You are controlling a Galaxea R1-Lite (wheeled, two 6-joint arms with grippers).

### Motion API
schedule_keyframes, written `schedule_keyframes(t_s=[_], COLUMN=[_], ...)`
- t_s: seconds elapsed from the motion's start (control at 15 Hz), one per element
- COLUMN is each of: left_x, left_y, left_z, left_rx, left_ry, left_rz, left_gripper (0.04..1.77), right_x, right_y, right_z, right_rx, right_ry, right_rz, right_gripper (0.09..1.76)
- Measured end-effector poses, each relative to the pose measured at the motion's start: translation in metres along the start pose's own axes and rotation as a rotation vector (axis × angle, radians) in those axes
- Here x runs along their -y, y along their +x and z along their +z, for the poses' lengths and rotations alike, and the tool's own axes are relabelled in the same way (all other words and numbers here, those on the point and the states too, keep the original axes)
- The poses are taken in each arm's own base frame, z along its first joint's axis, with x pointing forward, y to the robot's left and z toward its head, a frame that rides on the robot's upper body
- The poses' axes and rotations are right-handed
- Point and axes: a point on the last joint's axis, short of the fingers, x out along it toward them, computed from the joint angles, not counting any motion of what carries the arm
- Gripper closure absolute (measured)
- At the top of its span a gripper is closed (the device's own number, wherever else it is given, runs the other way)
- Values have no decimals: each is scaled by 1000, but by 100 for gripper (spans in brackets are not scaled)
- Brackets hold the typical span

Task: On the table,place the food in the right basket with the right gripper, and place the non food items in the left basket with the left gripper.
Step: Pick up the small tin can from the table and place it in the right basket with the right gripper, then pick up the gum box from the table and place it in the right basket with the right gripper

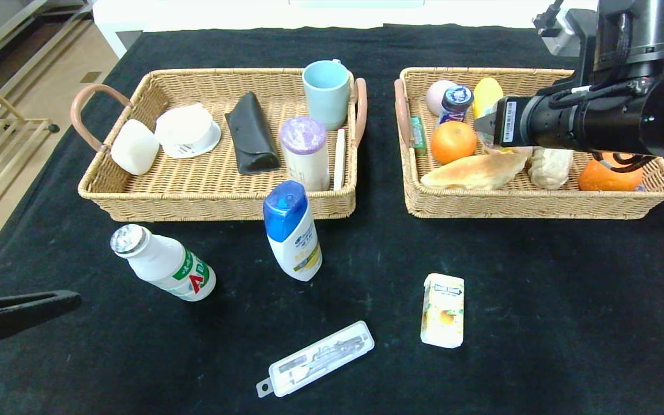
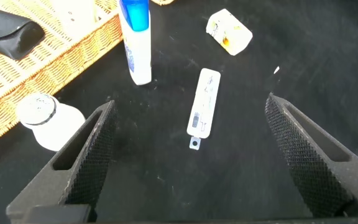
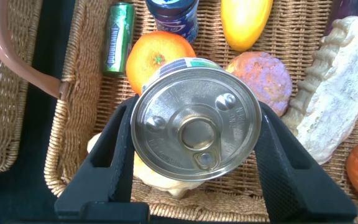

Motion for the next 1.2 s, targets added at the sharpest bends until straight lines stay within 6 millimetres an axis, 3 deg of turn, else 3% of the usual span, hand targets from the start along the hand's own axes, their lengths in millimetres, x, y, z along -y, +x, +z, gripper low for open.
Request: schedule_keyframes(t_s=[0.2, 0.47, 0.8, 1.0, 1.2], left_x=[0, 0, 0, 0, 0], left_y=[0, -1, -1, -1, -1], left_z=[0, 0, 0, 0, 0], left_rx=[1, 2, 3, 2, 2], left_ry=[1, 1, 2, 3, 15], left_rz=[1, 0, 0, 1, 1], left_gripper=[9, 9, 9, 9, 9], right_x=[0, 0, 1, 1, -19], right_y=[2, 2, -4, -25, -55], right_z=[-1, -2, -2, -9, -24], right_rx=[-4, -8, -21, -124, -218], right_ry=[-14, -22, -26, -32, 39], right_rz=[-3, -3, -3, 8, 24], right_gripper=[67, 45, 31, 25, 22])
